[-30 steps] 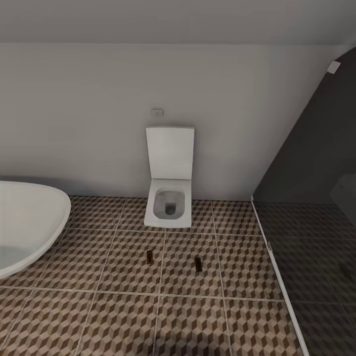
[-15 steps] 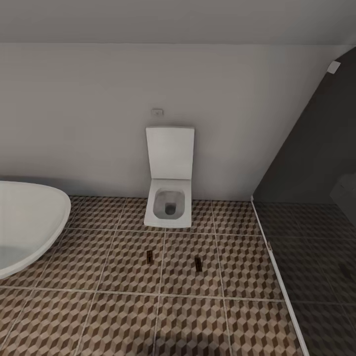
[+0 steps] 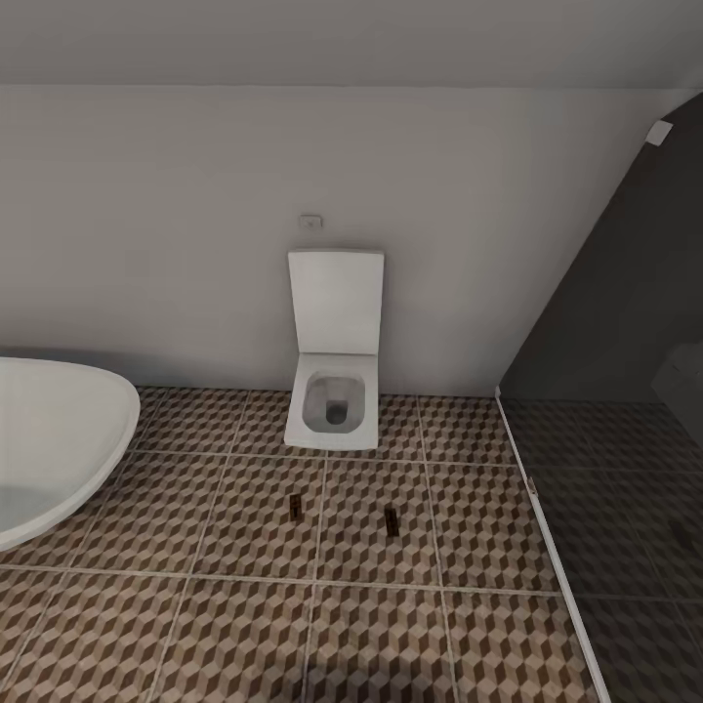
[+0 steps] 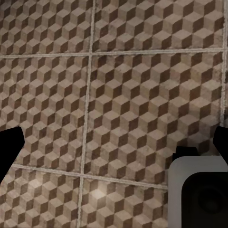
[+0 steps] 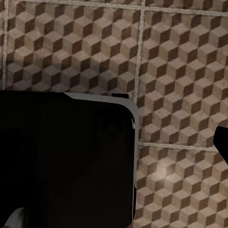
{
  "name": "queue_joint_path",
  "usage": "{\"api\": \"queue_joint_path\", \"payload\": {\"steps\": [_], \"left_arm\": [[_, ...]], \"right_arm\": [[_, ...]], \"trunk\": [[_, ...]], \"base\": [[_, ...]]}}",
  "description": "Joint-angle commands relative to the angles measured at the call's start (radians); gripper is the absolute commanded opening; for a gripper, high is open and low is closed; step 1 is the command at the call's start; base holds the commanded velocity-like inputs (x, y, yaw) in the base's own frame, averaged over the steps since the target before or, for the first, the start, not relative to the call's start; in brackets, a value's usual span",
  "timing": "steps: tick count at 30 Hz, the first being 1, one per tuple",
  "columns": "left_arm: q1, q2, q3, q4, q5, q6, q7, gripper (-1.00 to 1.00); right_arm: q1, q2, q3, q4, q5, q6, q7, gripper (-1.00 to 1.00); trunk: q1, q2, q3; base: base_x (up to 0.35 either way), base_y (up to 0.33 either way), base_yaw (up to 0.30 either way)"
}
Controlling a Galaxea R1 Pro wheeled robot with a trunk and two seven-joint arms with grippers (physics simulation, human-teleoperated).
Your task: Take the four mousetraps from the cabinet in the bathroom and place them on the bathroom floor. Make sure all four end up on the same floor surface, and ensure that at least two of them are either under or directly next to the same bathroom sink.
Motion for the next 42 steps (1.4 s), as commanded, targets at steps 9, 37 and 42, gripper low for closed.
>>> {"api": "queue_joint_path", "payload": {"steps": [9,37,42], "left_arm": [[-0.001,-0.001,-0.009,0.003,0.003,-0.004,0.004,1.0],[-0.001,-0.001,-0.009,0.003,0.003,-0.004,0.004,1.0],[-0.001,-0.001,-0.009,0.003,0.003,-0.004,0.004,1.0]], "right_arm": [[-0.001,0.0,0.003,0.001,-0.004,-0.003,0.004,1.0],[-0.001,0.0,0.003,0.001,-0.004,-0.003,0.004,1.0],[-0.001,0.0,0.003,0.001,-0.004,-0.003,0.004,1.0]], "trunk": [[0.0,-0.002,-0.001],[0.0,-0.002,-0.001],[0.0,-0.002,-0.001]], "base": [[0.0,0.0,0.0],[0.0,0.0,0.0],[0.0,0.0,0.0]]}}
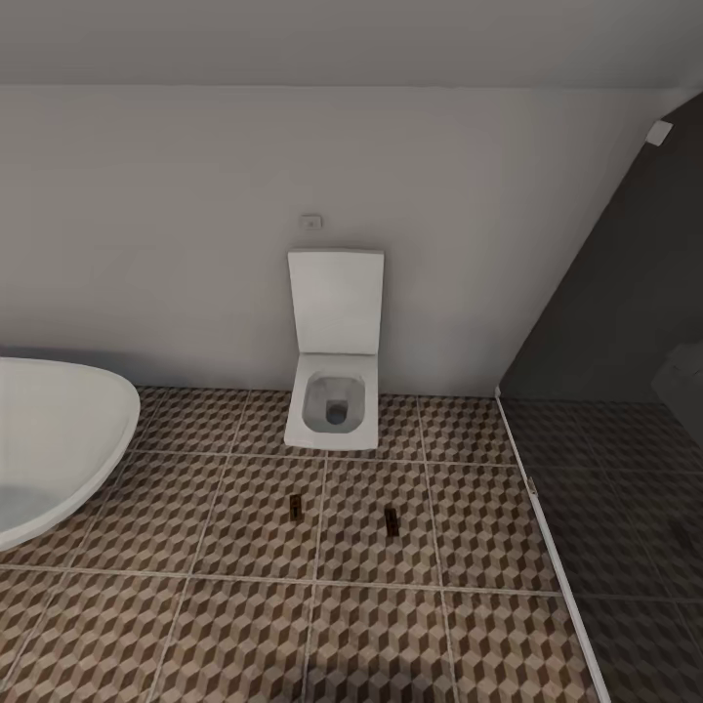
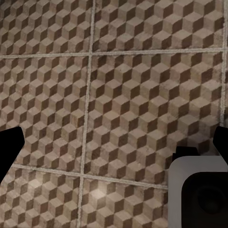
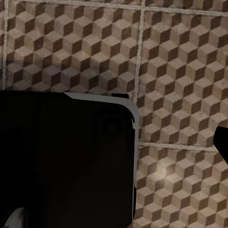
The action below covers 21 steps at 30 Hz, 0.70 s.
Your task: Take the four mousetraps from the cabinet in the bathroom and place them on the bathroom floor. Make sure all four end up on the same floor surface, and ensure that at least two of them are either under or directly next to the same bathroom sink.
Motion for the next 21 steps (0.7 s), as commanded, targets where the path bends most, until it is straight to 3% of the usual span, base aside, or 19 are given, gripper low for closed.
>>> {"api": "queue_joint_path", "payload": {"steps": [1,21], "left_arm": [[-0.001,-0.001,-0.009,0.003,0.003,-0.004,0.004,1.0],[-0.001,-0.001,-0.009,0.003,0.003,-0.004,0.004,1.0]], "right_arm": [[-0.001,0.0,0.003,0.001,-0.004,-0.003,0.004,1.0],[-0.001,0.0,0.003,0.001,-0.004,-0.003,0.004,1.0]], "trunk": [[0.0,-0.002,-0.001],[0.0,-0.002,-0.001]], "base": [[0.0,0.0,0.0],[0.0,0.0,0.0]]}}
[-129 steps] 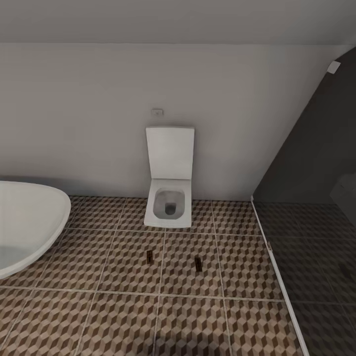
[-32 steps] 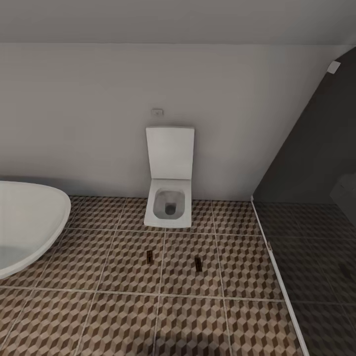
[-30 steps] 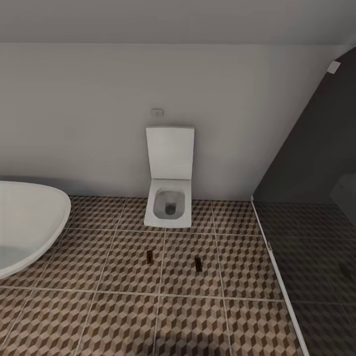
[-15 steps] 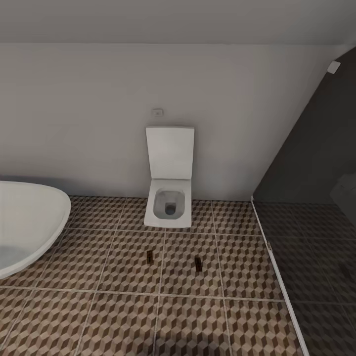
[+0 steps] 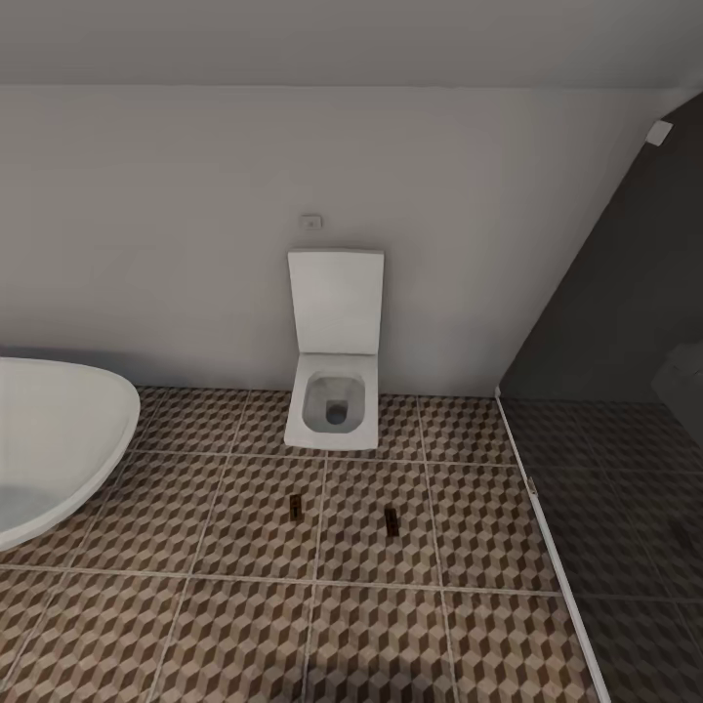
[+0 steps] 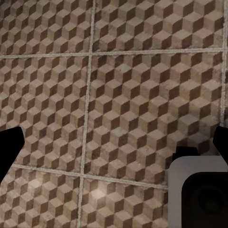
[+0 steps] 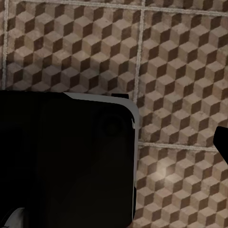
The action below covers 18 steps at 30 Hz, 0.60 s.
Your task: Take the four mousetraps from the cabinet in the bathroom and place them on the bathroom floor. Make sure all four end up on the same floor surface, and ensure that at least two of them are either under or directly next to the same bathroom sink.
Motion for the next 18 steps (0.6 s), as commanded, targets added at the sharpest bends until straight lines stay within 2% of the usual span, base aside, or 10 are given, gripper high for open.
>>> {"api": "queue_joint_path", "payload": {"steps": [1,18], "left_arm": [[-0.001,-0.001,-0.009,0.003,0.003,-0.004,0.004,1.0],[-0.001,-0.001,-0.009,0.003,0.003,-0.004,0.004,1.0]], "right_arm": [[-0.001,0.0,0.003,0.001,-0.004,-0.003,0.004,1.0],[-0.001,0.0,0.003,0.001,-0.004,-0.003,0.004,1.0]], "trunk": [[0.0,-0.002,-0.001],[0.0,-0.002,-0.001]], "base": [[0.0,0.0,0.0],[0.0,0.0,0.0]]}}
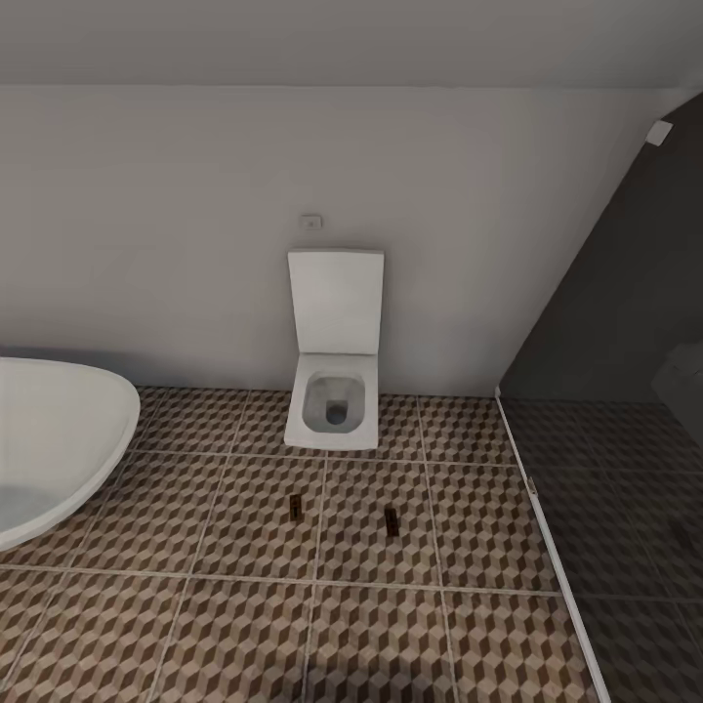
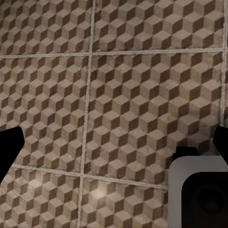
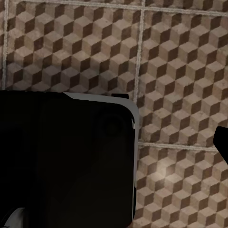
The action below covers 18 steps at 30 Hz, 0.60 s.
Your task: Take the four mousetraps from the cabinet in the bathroom and place them on the bathroom floor. Make sure all four end up on the same floor surface, and ensure that at least two of them are either under or directly next to the same bathroom sink.
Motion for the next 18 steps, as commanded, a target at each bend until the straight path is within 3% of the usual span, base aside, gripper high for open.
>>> {"api": "queue_joint_path", "payload": {"steps": [1,18], "left_arm": [[-0.001,-0.001,-0.009,0.003,0.003,-0.004,0.004,1.0],[-0.001,0.0,-0.009,0.003,0.003,-0.004,0.004,1.0]], "right_arm": [[-0.001,0.0,0.003,0.001,-0.004,-0.003,0.004,1.0],[-0.001,0.0,0.003,0.001,-0.004,-0.003,0.004,1.0]], "trunk": [[0.0,-0.002,-0.001],[0.0,-0.002,-0.001]], "base": [[0.0,0.0,0.0],[0.0,0.0,0.0]]}}
